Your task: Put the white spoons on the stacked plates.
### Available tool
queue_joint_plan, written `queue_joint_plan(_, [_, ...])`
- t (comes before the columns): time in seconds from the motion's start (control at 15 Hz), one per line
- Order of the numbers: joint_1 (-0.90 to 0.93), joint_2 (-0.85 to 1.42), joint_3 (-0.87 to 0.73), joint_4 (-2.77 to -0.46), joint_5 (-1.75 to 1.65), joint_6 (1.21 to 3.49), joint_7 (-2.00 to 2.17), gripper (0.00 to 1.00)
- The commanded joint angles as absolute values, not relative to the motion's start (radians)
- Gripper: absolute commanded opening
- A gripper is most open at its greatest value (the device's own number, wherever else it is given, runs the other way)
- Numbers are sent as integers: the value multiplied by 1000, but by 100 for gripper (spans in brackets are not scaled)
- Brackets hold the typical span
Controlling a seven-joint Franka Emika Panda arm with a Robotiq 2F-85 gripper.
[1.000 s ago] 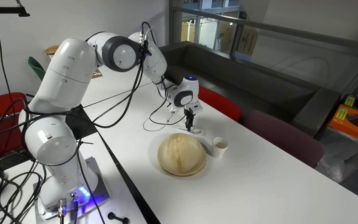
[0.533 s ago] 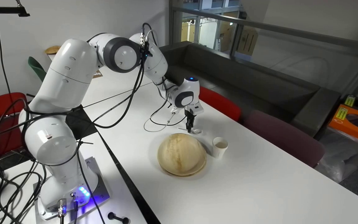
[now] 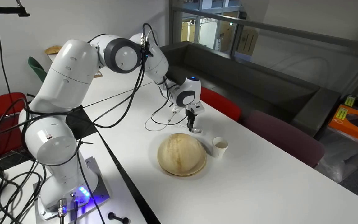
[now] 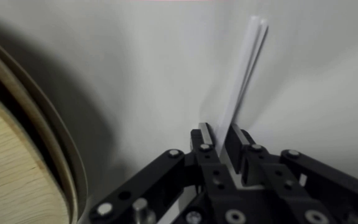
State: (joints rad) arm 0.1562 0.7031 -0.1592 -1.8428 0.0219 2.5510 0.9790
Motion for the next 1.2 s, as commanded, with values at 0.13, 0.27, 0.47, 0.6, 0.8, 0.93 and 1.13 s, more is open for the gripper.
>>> queue_joint_plan(0.13, [159, 718, -168, -1806, 26, 2509, 996, 18])
queue_joint_plan(0.27, [159, 719, -168, -1804, 26, 2509, 996, 19])
queue_joint_plan(0.47, [160, 701, -167, -1821, 25, 2520, 991, 19])
queue_joint_plan(0.6, [157, 670, -164, -1848, 26, 2535, 980, 15])
queue_joint_plan(0.8, [151, 636, -155, -1869, 31, 2540, 969, 1])
queue_joint_plan(0.93, [150, 618, -151, -1876, 33, 2542, 965, 3])
queue_joint_plan(1.13, [151, 591, -149, -1889, 30, 2546, 963, 3])
